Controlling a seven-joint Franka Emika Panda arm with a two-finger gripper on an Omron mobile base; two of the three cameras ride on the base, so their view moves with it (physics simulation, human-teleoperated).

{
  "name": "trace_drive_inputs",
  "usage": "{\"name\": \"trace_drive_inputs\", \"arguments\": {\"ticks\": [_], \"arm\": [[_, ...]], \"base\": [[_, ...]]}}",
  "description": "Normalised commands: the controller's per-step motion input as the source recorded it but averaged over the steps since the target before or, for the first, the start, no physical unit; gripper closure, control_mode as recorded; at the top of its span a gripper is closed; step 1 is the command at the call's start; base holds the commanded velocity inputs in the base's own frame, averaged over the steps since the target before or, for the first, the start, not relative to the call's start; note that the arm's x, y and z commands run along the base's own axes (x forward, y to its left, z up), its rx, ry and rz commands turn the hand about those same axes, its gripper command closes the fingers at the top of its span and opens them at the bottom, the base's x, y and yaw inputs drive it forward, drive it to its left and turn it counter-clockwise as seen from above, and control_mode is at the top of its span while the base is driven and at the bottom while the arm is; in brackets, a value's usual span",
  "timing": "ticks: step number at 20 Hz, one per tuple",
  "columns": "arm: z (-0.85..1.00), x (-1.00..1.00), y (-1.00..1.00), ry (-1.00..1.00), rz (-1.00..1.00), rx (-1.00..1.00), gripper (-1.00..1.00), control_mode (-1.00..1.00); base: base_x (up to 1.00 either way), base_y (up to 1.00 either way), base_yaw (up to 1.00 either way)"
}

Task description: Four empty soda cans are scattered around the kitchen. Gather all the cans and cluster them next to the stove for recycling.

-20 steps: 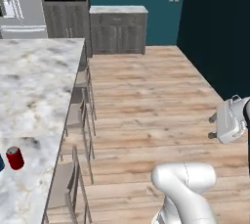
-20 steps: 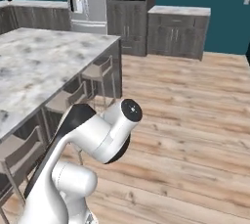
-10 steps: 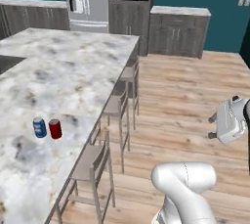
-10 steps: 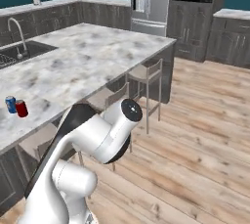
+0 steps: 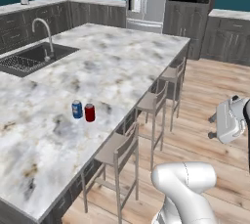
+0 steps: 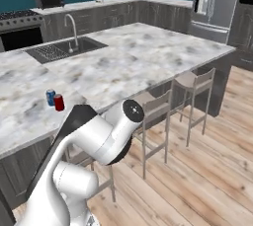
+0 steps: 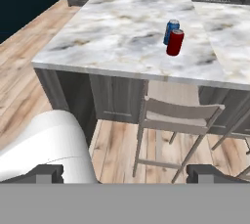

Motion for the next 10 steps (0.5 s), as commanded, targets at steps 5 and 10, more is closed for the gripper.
{"name": "trace_drive_inputs", "arguments": {"ticks": [5,10], "arm": [[0.0,0.0,0.0,0.0,0.0,0.0,-1.0,1.0],[0.0,0.0,0.0,0.0,0.0,0.0,-1.0,1.0]], "base": [[-0.1,0.0,0.47],[-0.1,0.0,0.47]]}}
